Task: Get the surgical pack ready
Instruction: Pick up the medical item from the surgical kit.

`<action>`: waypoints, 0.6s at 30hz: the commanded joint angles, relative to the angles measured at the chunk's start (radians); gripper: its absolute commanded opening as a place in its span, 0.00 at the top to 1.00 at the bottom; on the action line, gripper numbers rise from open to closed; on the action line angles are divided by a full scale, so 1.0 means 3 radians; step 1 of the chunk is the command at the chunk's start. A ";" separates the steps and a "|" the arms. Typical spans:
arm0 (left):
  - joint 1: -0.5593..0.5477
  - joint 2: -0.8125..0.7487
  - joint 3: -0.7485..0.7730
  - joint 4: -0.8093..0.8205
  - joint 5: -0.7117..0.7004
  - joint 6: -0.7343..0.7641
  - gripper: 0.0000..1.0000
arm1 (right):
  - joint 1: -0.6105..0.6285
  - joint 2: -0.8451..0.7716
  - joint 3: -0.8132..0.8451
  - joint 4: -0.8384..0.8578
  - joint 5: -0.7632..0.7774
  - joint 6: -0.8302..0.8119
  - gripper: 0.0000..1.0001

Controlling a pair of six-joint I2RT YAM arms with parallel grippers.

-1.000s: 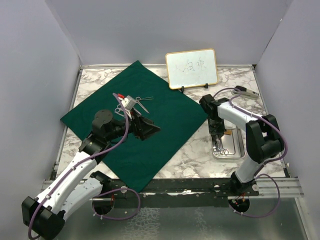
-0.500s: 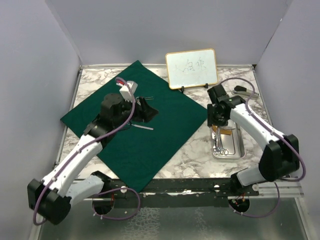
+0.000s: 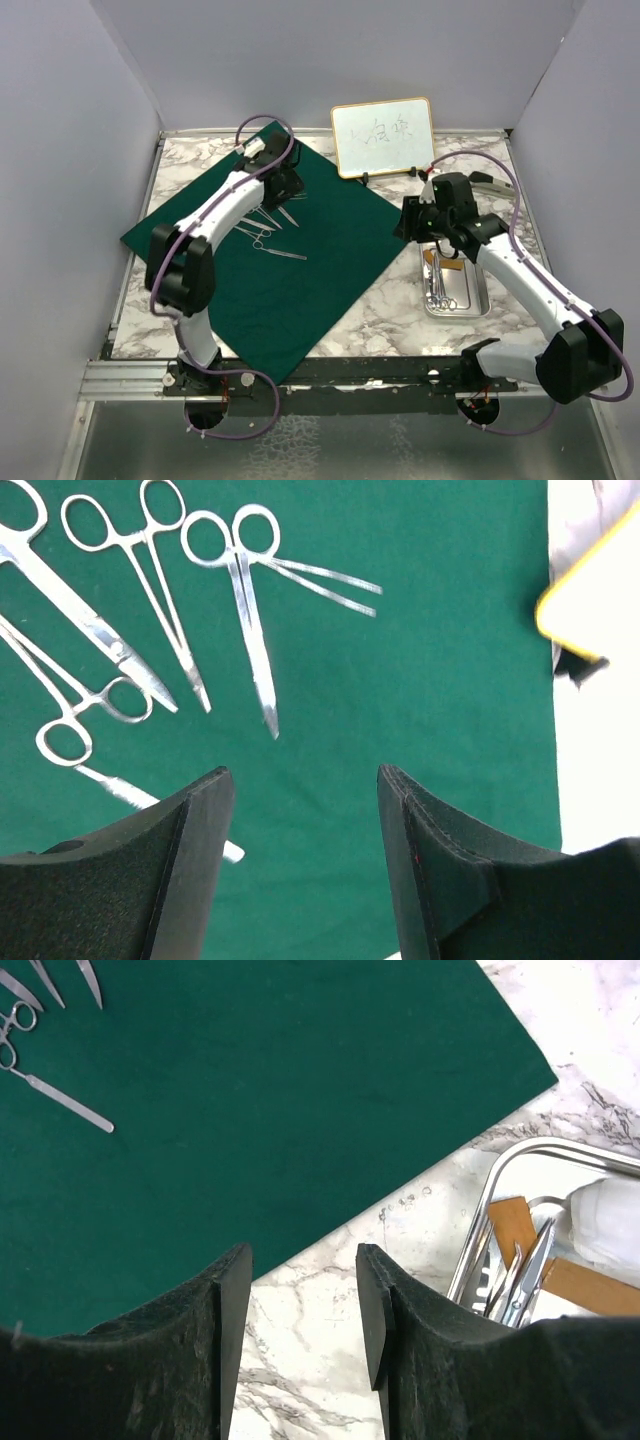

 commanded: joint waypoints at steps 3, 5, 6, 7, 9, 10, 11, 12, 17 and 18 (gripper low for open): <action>0.0104 0.0949 0.0993 -0.0625 -0.0182 -0.0937 0.38 | -0.0010 -0.0270 -0.0144 0.0371 -0.0163 -0.0197 0.53; 0.0124 0.1290 0.1409 -0.0663 -0.0184 -0.0786 0.40 | -0.0010 -0.0341 -0.0183 0.0395 -0.0211 -0.0210 0.53; 0.0130 0.1459 0.1645 -0.0665 -0.0163 -0.0585 0.40 | -0.0010 -0.0369 -0.0200 0.0397 -0.0233 -0.0208 0.53; 0.0130 0.1593 0.1853 -0.0568 -0.0096 -0.0241 0.40 | -0.0010 -0.0393 -0.0222 0.0408 -0.0262 -0.0206 0.53; 0.0106 0.1774 0.2073 -0.0248 0.0029 0.0688 0.45 | -0.0012 -0.0432 -0.0273 0.0461 -0.0343 -0.0209 0.53; 0.0097 0.1798 0.2043 -0.0066 0.0131 0.1081 0.45 | -0.0011 -0.0448 -0.0295 0.0478 -0.0363 -0.0205 0.53; 0.0096 0.1777 0.1954 0.0138 0.0259 0.1481 0.46 | -0.0010 -0.0457 -0.0315 0.0496 -0.0371 -0.0205 0.53; 0.0095 0.1723 0.1822 0.0323 0.0327 0.1811 0.45 | -0.0010 -0.0465 -0.0337 0.0516 -0.0386 -0.0205 0.53; 0.0105 0.1447 0.1273 0.0767 0.0781 0.3577 0.45 | -0.0009 -0.0460 -0.0428 0.0662 -0.0508 -0.0190 0.53; 0.0112 0.1406 0.1193 0.0768 0.0819 0.3927 0.45 | -0.0011 -0.0447 -0.0447 0.0690 -0.0533 -0.0185 0.53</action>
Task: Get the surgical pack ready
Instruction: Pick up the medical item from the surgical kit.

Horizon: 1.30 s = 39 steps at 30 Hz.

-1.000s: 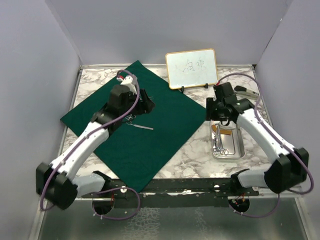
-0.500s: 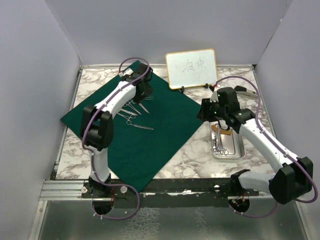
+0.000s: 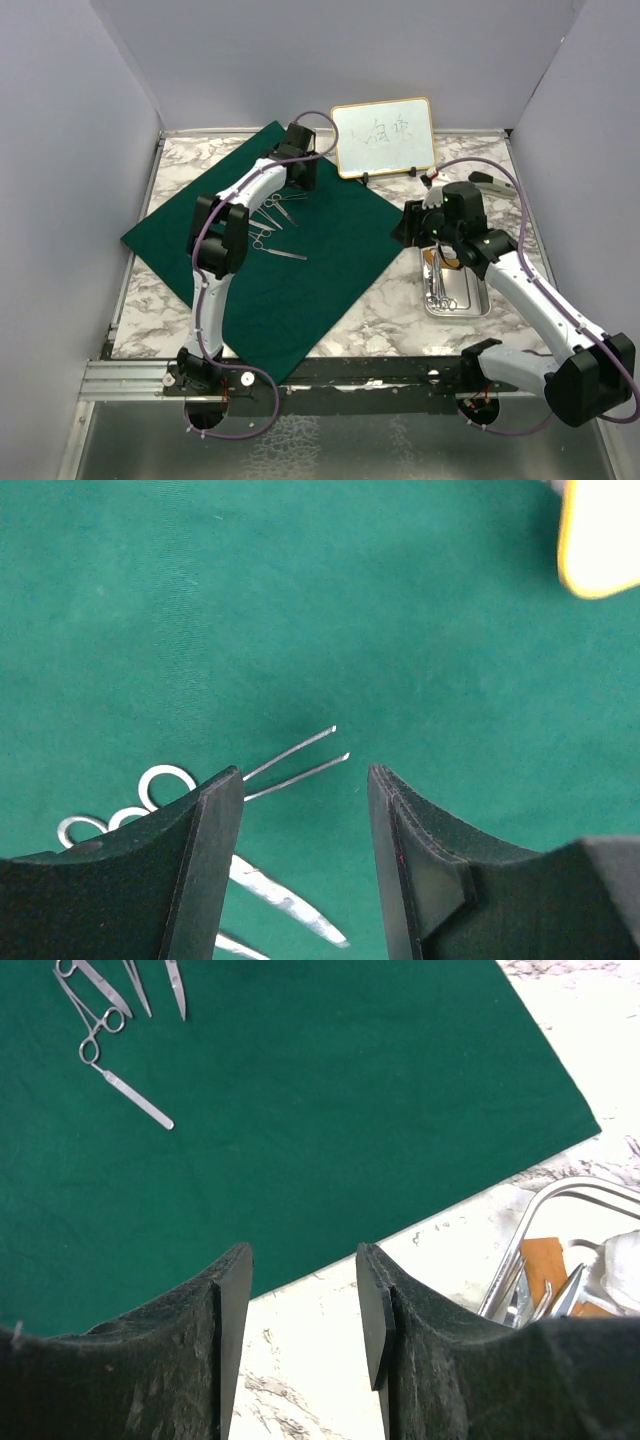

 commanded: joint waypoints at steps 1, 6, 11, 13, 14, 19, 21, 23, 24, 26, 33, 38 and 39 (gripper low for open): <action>0.0017 -0.0326 -0.0312 0.0325 0.0522 0.2046 0.44 | -0.0011 -0.0013 -0.0077 0.0264 -0.0213 -0.0026 0.53; 0.0185 -0.0332 -0.0310 0.0005 0.0954 0.2755 0.45 | -0.0010 0.0031 -0.0073 0.0222 -0.0254 -0.0021 0.54; 0.0293 -0.0321 -0.0284 -0.0236 0.1236 0.2967 0.48 | -0.0010 -0.0008 -0.0119 0.0211 -0.0269 -0.0029 0.54; 0.0296 -0.0295 -0.0317 -0.0310 0.1288 0.2989 0.49 | -0.0012 0.0002 -0.0128 0.0226 -0.0295 -0.0024 0.54; 0.0295 -0.0287 -0.0330 -0.0317 0.1317 0.2989 0.49 | -0.0012 0.0011 -0.0127 0.0239 -0.0308 -0.0021 0.54; 0.0297 -0.0186 -0.0178 -0.0402 0.1287 0.2994 0.50 | -0.0013 0.0028 -0.0123 0.0259 -0.0354 -0.0019 0.54; 0.0295 -0.0172 -0.0149 -0.0383 0.1274 0.3009 0.54 | -0.0011 0.0027 -0.0122 0.0256 -0.0361 -0.0016 0.55; 0.0299 -0.0135 -0.0126 -0.0397 0.1255 0.3020 0.59 | -0.0011 0.0024 -0.0121 0.0254 -0.0362 -0.0020 0.55; 0.0297 -0.0114 -0.0117 -0.0402 0.1245 0.3025 0.61 | -0.0010 0.0027 -0.0120 0.0253 -0.0362 -0.0020 0.55; 0.0293 -0.0074 -0.0100 -0.0403 0.1251 0.3027 0.65 | -0.0011 0.0013 -0.0123 0.0252 -0.0357 -0.0016 0.55; 0.0270 0.0029 -0.0038 -0.0467 0.1242 0.3066 0.63 | -0.0012 0.0017 -0.0140 0.0275 -0.0367 -0.0012 0.55; 0.0249 0.0146 0.0007 -0.0492 0.1207 0.3078 0.64 | -0.0013 0.0042 -0.0134 0.0275 -0.0388 -0.0016 0.55; 0.0246 0.0163 0.0006 -0.0493 0.1206 0.3078 0.66 | -0.0010 0.0044 -0.0136 0.0280 -0.0388 -0.0012 0.55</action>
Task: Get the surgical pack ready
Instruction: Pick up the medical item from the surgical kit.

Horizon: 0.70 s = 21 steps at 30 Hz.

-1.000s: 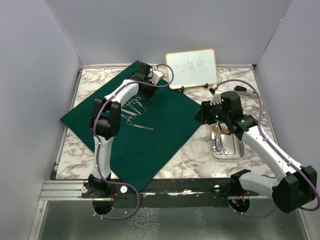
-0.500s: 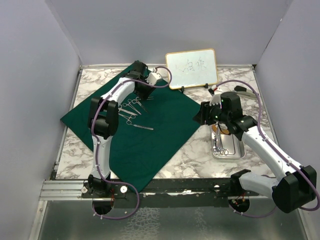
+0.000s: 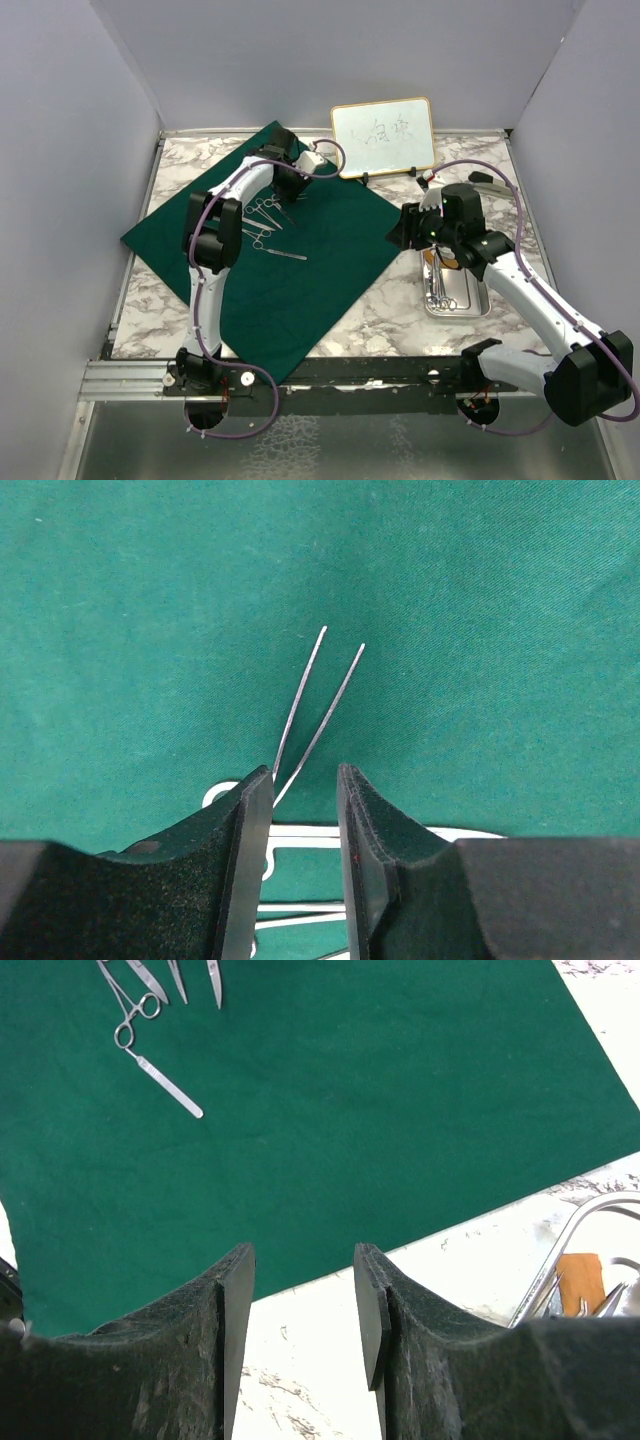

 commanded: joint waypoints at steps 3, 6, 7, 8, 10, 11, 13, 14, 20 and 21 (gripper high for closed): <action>-0.0029 0.0137 0.0104 -0.0029 0.0019 0.0074 0.68 | -0.0010 0.0032 -0.0043 0.0133 -0.0103 -0.0009 0.55; -0.0029 0.0181 0.0132 -0.0019 -0.0003 0.0089 0.72 | -0.0011 0.0039 -0.0043 0.0132 -0.0110 -0.0008 0.56; -0.0029 0.0189 0.0140 -0.0014 -0.0008 0.0091 0.73 | -0.0010 0.0037 -0.0043 0.0132 -0.0115 -0.0009 0.56; -0.0029 0.0198 0.0135 -0.0004 -0.0018 0.0090 0.73 | -0.0011 0.0039 -0.0043 0.0129 -0.0118 -0.0011 0.56; -0.0032 0.0205 0.0133 0.0003 -0.0039 0.0092 0.73 | -0.0010 0.0040 -0.0052 0.0130 -0.0122 -0.0007 0.56; -0.0034 0.0198 0.0130 0.0007 -0.0040 0.0092 0.73 | -0.0013 0.0040 -0.0057 0.0132 -0.0126 -0.0006 0.56; -0.0036 0.0207 0.0153 0.0007 -0.0059 0.0076 0.73 | -0.0013 0.0044 -0.0063 0.0141 -0.0136 -0.0006 0.56; -0.0036 0.0211 0.0159 0.0009 -0.0080 0.0074 0.75 | -0.0010 0.0053 -0.0062 0.0144 -0.0145 -0.0005 0.56; -0.0037 0.0110 0.0167 0.0018 -0.0093 0.0003 0.91 | -0.0009 0.0053 -0.0051 0.0131 -0.0150 -0.0002 0.57; -0.0040 0.0061 0.0182 0.0006 -0.0074 -0.0023 0.92 | -0.0009 0.0043 -0.0057 0.0134 -0.0149 0.0002 0.57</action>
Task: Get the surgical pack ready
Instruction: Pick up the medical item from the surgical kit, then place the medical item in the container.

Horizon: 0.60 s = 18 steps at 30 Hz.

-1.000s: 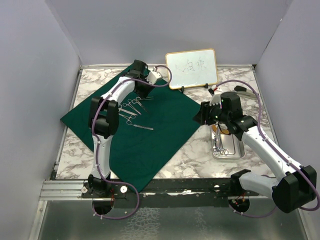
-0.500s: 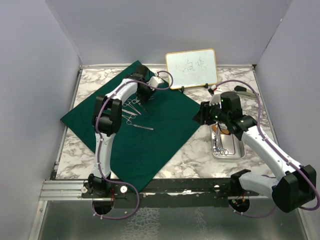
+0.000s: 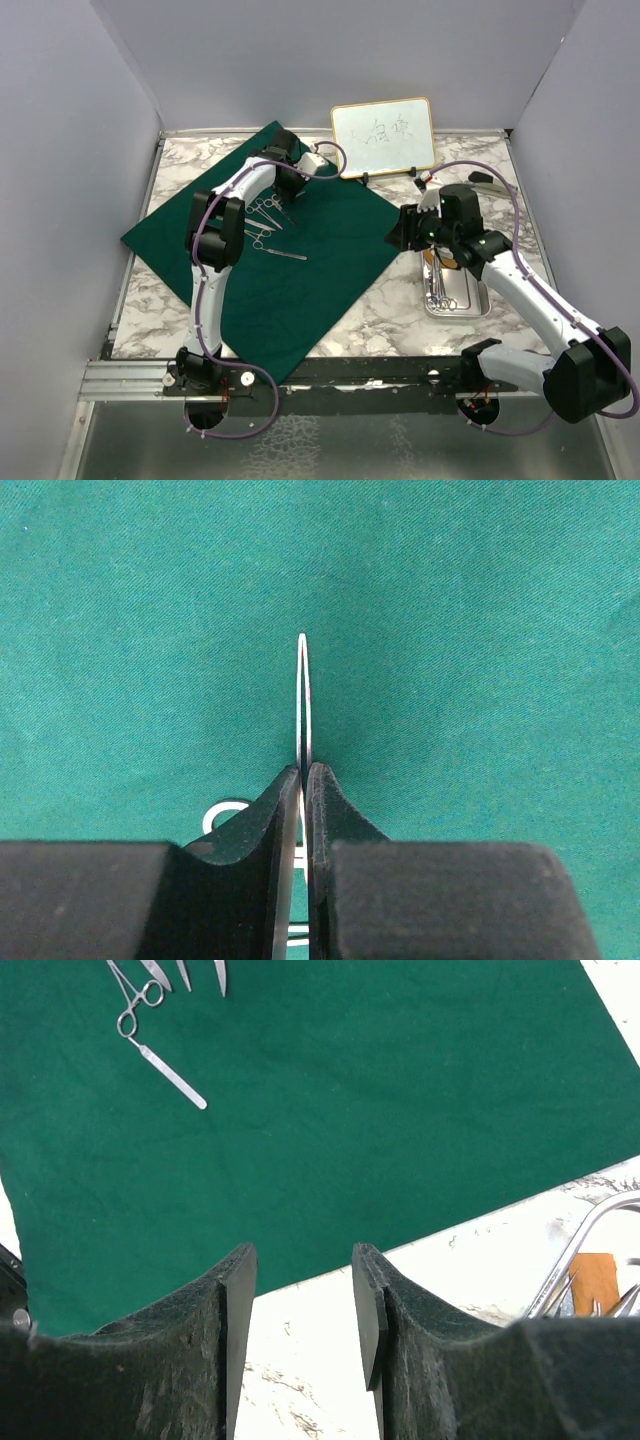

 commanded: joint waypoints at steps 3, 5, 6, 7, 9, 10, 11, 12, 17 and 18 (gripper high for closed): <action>-0.0028 -0.0331 0.0145 -0.0039 0.0091 -0.0182 0.97 | -0.0011 -0.0049 -0.0053 0.0158 -0.0098 0.0036 0.56; -0.0028 -0.0515 0.0179 -0.0025 0.0187 -0.0389 1.00 | -0.0009 -0.0080 -0.0071 0.0243 -0.0140 0.0079 0.56; -0.0025 -0.0615 0.0178 0.0012 0.0216 -0.0546 1.00 | -0.0009 -0.0094 -0.0088 0.0319 -0.0180 0.0110 0.56; -0.0025 -0.0701 0.0183 0.0041 0.0252 -0.0742 1.00 | -0.0009 -0.0100 -0.0101 0.0401 -0.0239 0.0143 0.55; -0.0024 -0.0848 0.0203 0.0054 0.0310 -0.1137 1.00 | -0.0012 -0.0093 -0.0121 0.0595 -0.0448 0.0290 0.53; -0.0013 -0.0925 0.0157 0.0106 0.0467 -0.1380 1.00 | -0.0010 -0.0075 -0.0132 0.0714 -0.0575 0.0391 0.51; -0.0004 -0.1027 0.0067 0.0193 0.0758 -0.1608 1.00 | -0.0009 -0.0049 -0.0152 0.0878 -0.0741 0.0510 0.50; -0.0003 -0.1148 -0.0122 0.0393 0.1063 -0.1898 1.00 | -0.0011 -0.0005 -0.0171 0.1044 -0.0932 0.0668 0.49; -0.0052 -0.1907 -0.1590 0.2606 0.2155 -0.3583 1.00 | -0.0013 0.0188 -0.0353 0.2227 -0.1702 0.1499 0.45; -0.0076 -0.2100 -0.1910 0.3112 0.2163 -0.3933 1.00 | -0.0014 0.0203 -0.0405 0.2455 -0.1756 0.1626 0.43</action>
